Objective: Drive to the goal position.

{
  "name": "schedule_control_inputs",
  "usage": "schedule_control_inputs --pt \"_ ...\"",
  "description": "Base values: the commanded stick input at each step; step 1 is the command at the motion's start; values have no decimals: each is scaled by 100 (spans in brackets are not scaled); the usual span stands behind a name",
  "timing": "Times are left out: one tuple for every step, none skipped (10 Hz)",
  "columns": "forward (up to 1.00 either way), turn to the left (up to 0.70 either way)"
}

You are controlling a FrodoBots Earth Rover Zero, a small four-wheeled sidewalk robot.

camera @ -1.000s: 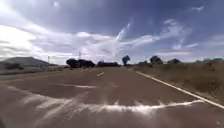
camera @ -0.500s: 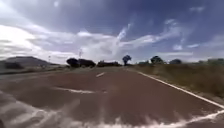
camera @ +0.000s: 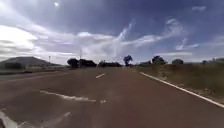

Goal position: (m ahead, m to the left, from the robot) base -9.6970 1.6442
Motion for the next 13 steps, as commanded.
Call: schedule_control_inputs --pt "100 0" --pt "100 0" --pt "100 0" --pt "100 0" --pt "100 0" --pt "100 0" --pt "100 0" --pt "100 0" --pt "100 0" --pt "100 0" --pt "100 0" --pt "100 0" --pt "100 0"
